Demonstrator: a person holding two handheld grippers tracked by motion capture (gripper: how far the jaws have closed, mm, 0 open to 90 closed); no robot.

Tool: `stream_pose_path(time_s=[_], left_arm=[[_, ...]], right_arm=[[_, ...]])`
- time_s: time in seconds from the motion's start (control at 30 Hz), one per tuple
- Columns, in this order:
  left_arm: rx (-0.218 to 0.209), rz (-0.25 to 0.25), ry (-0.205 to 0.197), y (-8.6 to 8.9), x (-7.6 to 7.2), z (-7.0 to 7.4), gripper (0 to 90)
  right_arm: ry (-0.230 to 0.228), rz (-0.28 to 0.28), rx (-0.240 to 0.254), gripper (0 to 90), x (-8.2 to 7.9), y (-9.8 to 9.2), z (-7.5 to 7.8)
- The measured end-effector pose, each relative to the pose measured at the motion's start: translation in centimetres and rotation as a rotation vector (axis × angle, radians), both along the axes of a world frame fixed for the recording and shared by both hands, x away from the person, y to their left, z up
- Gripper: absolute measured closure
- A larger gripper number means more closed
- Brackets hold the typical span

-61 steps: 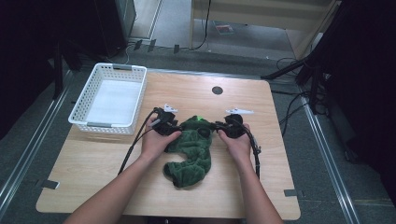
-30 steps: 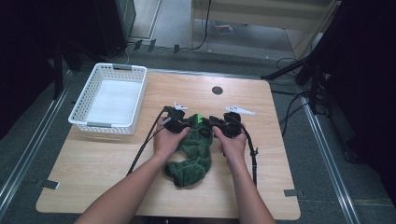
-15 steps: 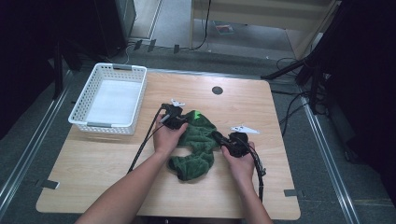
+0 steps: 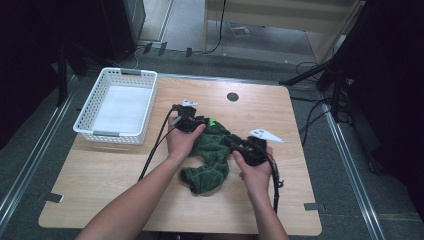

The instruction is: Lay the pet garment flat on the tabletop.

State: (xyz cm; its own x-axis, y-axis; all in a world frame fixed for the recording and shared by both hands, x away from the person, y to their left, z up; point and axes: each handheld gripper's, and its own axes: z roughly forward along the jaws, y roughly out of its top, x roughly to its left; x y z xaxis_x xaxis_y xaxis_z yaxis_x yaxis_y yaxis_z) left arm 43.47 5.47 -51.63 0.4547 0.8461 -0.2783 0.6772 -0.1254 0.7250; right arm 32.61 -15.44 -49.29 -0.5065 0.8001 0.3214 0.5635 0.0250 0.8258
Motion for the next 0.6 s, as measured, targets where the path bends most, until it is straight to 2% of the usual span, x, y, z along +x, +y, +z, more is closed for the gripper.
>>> stream_pose_path(time_s=[0.07,0.1,0.13,0.17,0.23,0.3,0.4,0.57,0.6], left_arm=[[0.027,-0.026,0.079,-0.8,0.6,-0.8,71.3],[0.046,-0.03,0.103,-1.1,0.8,-1.2,71.4],[0.066,-0.029,0.111,-1.3,0.9,-1.6,72.1],[0.059,-0.025,0.107,-1.4,0.9,-1.8,72.1],[0.074,-0.01,0.088,-1.7,0.9,-1.8,72.0],[0.102,0.011,0.065,-1.9,1.0,-1.9,71.6],[0.144,0.054,0.039,-2.2,1.4,-1.9,72.7],[0.198,0.086,0.017,-2.7,2.2,-1.8,79.2],[0.196,0.086,0.019,-2.8,2.2,-1.8,76.6]], right_arm=[[0.031,0.022,-0.062,59.5,0.1,1.7,-1.4],[0.06,0.031,-0.091,58.6,0.2,2.4,-2.1],[0.106,0.039,-0.114,58.6,0.4,3.1,-3.3],[0.106,0.039,-0.114,58.6,0.4,3.1,-3.3],[0.127,0.039,-0.121,60.1,0.3,3.2,-4.0],[0.153,0.085,-0.13,61.0,-0.1,3.6,-4.8],[0.156,0.117,-0.134,61.7,-0.4,3.7,-5.0],[0.135,0.15,-0.168,61.6,-1.2,3.9,-4.9],[0.126,0.162,-0.153,56.5,-1.1,3.7,-4.8]])
